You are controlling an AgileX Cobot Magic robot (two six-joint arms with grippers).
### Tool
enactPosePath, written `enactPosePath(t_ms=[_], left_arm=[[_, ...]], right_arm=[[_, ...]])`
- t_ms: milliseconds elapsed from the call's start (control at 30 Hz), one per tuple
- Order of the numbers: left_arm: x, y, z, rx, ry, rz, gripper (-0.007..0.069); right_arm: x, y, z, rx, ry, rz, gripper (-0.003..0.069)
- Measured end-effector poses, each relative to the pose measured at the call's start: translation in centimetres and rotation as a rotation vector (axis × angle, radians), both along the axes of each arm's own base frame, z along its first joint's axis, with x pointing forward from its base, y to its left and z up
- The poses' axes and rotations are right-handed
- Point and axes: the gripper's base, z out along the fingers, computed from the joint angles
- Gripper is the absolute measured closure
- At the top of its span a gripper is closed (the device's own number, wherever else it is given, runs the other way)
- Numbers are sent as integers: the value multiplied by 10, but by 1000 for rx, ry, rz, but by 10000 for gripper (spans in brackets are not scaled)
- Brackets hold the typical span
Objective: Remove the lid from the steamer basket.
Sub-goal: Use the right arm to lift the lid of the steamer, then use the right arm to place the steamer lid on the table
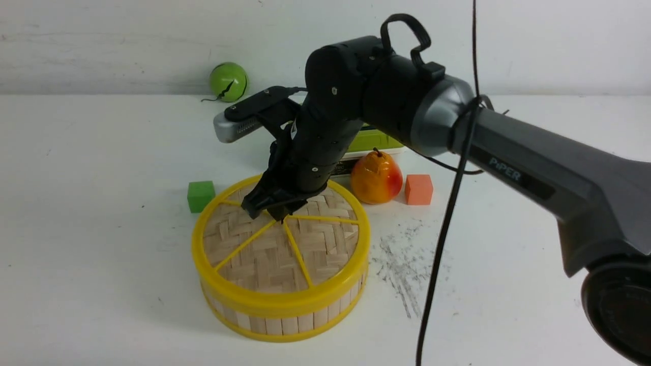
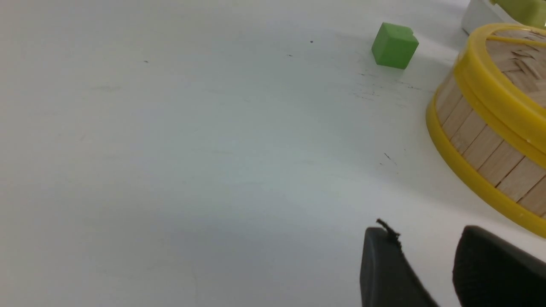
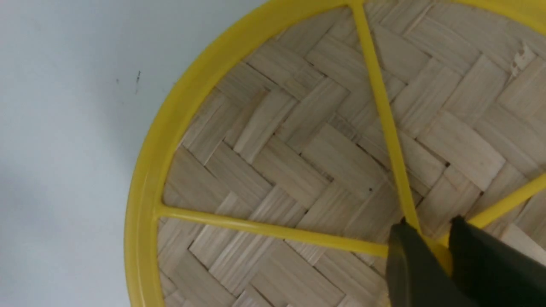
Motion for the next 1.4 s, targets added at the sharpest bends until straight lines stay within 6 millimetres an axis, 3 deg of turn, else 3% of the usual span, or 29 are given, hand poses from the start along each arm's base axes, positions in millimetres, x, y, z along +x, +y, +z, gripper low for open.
enactPosePath(t_ms=[133,300,333,433,467,533,633,667,700,767,900,933,1033,1133,1300,1400], left_arm=[[0,0,0,0,0,0,385],[0,0,0,0,0,0,385],[0,0,0,0,0,0,385],[0,0,0,-2,-1,0,385],[0,0,0,-3,-1,0,385],[0,0,0,-9,-2,0,385],[0,0,0,-16,-4,-1,385],[0,0,0,-16,-4,-1,385],[0,-1,0,-16,-4,-1,385],[0,-1,0,-18,-6,-1,385],[0,-1,1,-19,-7,-1,385],[0,-1,1,-19,-7,-1,385],[0,-1,1,-19,-7,-1,385],[0,-1,1,-19,-7,-1,385],[0,-1,1,-20,-7,-1,385],[0,-1,1,-20,-7,-1,385]], right_arm=[[-4,-3,20,17,-20,5,562],[-29,-27,101,52,-121,20,561],[-30,-28,104,52,-126,22,561],[-47,-67,152,49,-212,-19,561],[-48,-69,153,47,-210,-23,561],[-56,-102,171,51,-232,-81,561],[-66,-145,178,29,-218,-163,561],[-66,-147,175,21,-208,-168,561],[-71,-173,172,0,-187,-225,561],[-74,-192,160,-29,-147,-273,561],[-70,-220,122,-74,-89,-360,561],[-64,-227,100,-79,-80,-389,561],[-54,-230,63,-56,-74,-427,561],[-45,-226,13,-33,-31,-457,561],[-29,-222,-31,-47,0,-476,561],[-23,-221,-45,-57,15,-479,561]])
